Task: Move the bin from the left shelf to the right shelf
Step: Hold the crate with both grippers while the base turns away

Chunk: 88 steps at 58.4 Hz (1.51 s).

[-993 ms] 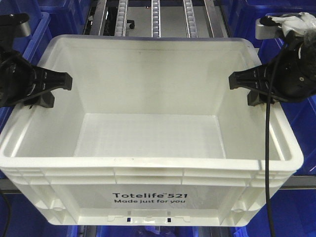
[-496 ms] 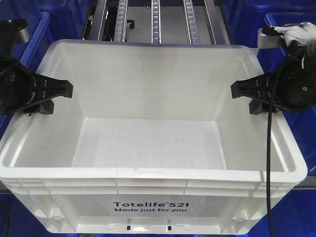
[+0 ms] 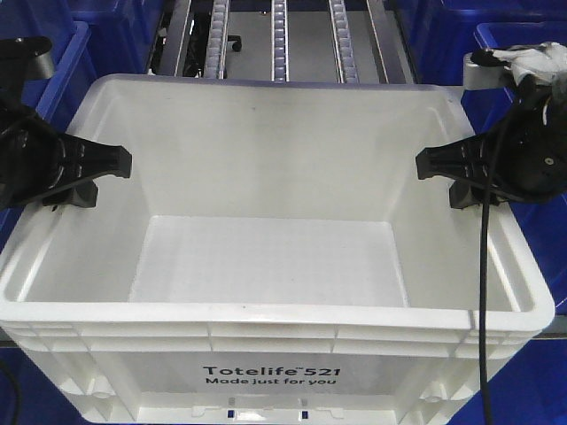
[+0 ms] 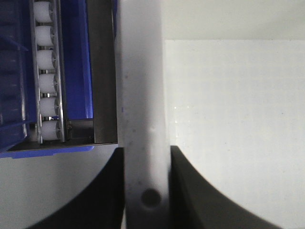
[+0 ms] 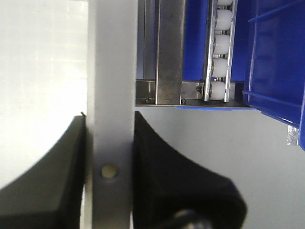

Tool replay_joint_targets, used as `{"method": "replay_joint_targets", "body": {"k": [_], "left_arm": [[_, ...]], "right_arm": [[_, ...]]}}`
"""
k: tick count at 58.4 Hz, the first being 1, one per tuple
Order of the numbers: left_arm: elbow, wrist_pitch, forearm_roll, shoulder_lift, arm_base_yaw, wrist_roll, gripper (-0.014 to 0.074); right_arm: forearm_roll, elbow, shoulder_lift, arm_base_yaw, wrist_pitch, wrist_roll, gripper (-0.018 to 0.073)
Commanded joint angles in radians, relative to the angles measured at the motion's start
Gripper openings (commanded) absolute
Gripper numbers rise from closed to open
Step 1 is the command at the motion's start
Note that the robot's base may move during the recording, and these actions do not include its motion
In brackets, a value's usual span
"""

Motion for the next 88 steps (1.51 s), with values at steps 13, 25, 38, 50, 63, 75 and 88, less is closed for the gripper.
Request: {"method": "replay_joint_targets", "body": {"k": [13,25,38,50,63,75,88], "left_arm": [[-0.037,-0.088,0.003,-0.045,-0.008,0.007,-0.0006],[-0.037,-0.088,0.004,-0.045,-0.008,0.007,-0.0006],[-0.037,-0.088,0.004,-0.045,-0.008,0.007,-0.0006],[-0.037,-0.088,0.004,-0.045,-0.008,0.007,-0.0006],[-0.037,-0.088,0.004,-0.045,-0.008,0.007,-0.0006],[-0.037,-0.088,0.004,-0.045,-0.008,0.007,-0.0006],[-0.037,-0.088,0.004,-0.045,-0.008,0.007,-0.0006]], "right_arm": [[-0.057,-0.035,-0.038,-0.004,-0.054,-0.02,0.0],[-0.057,-0.035,-0.038,-0.004,-0.054,-0.02,0.0],[-0.057,-0.035,-0.038,-0.004,-0.054,-0.02,0.0],[-0.057,-0.035,-0.038,-0.004,-0.054,-0.02,0.0],[-0.057,-0.035,-0.038,-0.004,-0.055,-0.02,0.0],[-0.057,-0.035,-0.038,-0.004,-0.055,-0.02,0.0],[-0.057,-0.035,-0.038,-0.004,-0.055,-0.02,0.0]]}}
